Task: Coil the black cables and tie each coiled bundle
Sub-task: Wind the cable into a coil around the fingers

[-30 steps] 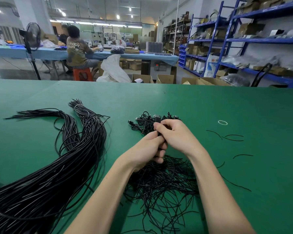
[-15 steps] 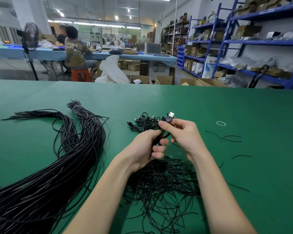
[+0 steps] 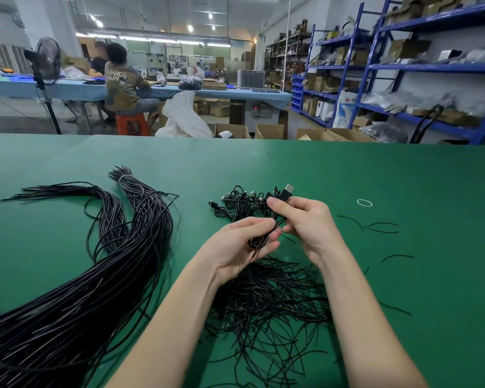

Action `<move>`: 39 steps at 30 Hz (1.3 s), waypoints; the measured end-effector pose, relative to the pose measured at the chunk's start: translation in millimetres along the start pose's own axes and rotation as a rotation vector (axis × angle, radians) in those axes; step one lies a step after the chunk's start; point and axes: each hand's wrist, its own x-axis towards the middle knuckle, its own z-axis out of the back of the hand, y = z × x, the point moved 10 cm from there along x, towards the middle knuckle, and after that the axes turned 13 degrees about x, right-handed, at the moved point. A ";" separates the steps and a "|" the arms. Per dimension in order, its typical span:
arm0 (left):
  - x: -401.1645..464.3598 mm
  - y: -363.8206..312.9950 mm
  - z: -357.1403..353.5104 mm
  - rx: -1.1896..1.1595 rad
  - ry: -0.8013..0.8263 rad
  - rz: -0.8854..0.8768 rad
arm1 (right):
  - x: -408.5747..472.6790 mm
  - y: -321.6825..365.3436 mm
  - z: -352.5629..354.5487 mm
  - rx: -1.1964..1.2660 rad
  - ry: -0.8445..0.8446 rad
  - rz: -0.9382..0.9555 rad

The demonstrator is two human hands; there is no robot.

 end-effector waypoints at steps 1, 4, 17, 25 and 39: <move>0.9 -2.0 2.3 0.033 -0.020 -0.023 | 1.0 0.1 0.5 -0.017 -0.012 0.006; 0.0 -8.7 7.6 0.132 -0.066 -0.090 | 4.3 -2.0 1.7 -0.050 -0.025 0.013; 3.8 -1.5 30.0 -0.154 -0.252 -0.077 | 5.4 -19.2 16.0 -0.651 0.144 -0.112; 1.9 2.2 34.9 -0.280 -0.279 -0.043 | -4.1 -39.2 16.3 -0.917 0.284 -0.220; -0.3 -0.2 41.3 -0.339 -0.322 -0.047 | -1.6 -7.5 23.4 -0.143 0.114 -0.170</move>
